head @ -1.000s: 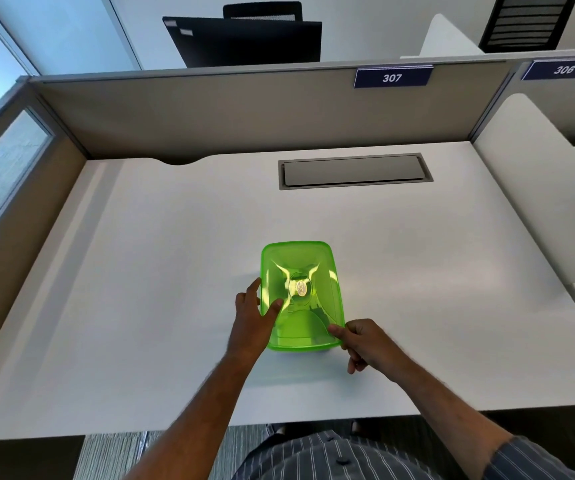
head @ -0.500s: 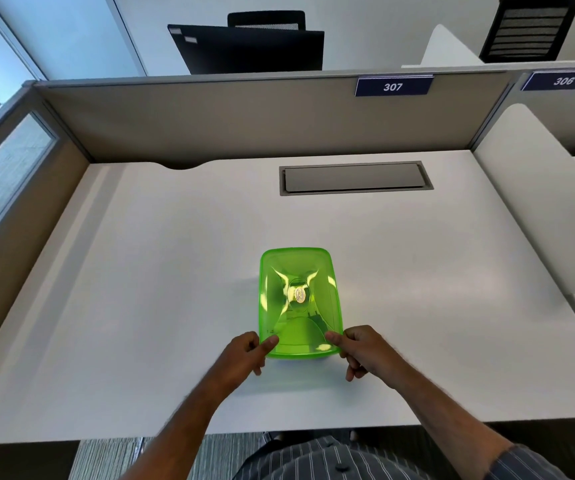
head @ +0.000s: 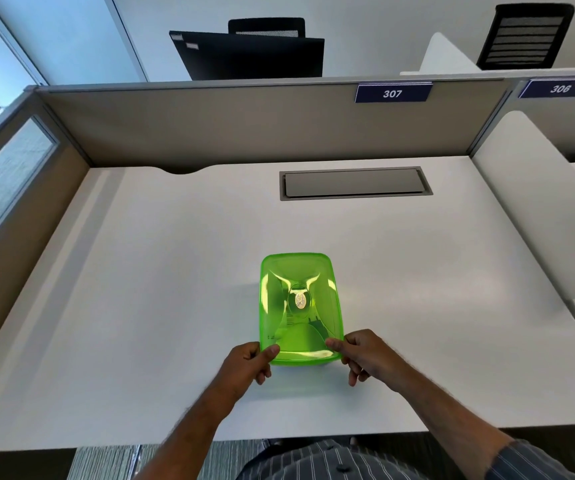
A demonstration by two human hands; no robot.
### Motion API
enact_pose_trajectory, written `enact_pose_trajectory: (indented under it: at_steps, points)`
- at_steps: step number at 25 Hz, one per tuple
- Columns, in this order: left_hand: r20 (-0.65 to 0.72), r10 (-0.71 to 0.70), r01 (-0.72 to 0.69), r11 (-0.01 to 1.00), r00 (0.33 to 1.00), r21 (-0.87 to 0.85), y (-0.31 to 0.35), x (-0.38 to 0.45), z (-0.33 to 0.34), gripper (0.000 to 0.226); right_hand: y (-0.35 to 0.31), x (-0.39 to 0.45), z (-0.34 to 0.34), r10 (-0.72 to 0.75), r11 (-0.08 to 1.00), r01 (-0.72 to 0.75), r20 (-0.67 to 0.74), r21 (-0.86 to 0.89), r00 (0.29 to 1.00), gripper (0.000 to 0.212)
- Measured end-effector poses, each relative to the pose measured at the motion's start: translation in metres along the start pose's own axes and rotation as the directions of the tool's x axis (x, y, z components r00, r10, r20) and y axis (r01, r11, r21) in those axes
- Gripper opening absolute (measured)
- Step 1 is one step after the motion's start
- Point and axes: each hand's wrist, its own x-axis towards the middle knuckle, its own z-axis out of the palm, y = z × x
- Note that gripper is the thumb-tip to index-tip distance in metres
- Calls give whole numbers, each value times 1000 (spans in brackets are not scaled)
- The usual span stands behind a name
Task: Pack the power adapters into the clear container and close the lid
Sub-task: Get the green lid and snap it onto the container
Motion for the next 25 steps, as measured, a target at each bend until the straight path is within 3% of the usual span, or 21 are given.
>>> enact_pose_trajectory:
  at_steps: [6, 14, 16, 19, 22, 25]
  points:
    - [14, 8, -8, 1000, 1000, 7, -8, 1, -2, 59, -1, 0, 1, -5, 1000, 5, 7, 6, 1000, 50]
    - [102, 17, -35, 984, 995, 175, 3, 4, -11, 49, -5, -1, -4, -34, 996, 38, 47, -80, 998, 52]
    - [37, 29, -35, 983, 999, 181, 11, 17, -19, 52, -10, 2, -9, -65, 991, 68, 31, -113, 997, 56]
    - [-162, 74, -46, 984, 984, 174, 28, 50, -24, 43, -26, 19, -17, -113, 989, 100, -117, -109, 987, 54]
    - [-214, 110, -63, 975, 971, 215, 59, 86, -19, 30, -51, 48, -20, -157, 981, 122, -246, -152, 957, 45]
    - [-258, 117, -28, 945, 959, 325, 86, 119, -18, 42, -76, 78, -21, -181, 975, 130, -309, -180, 934, 46]
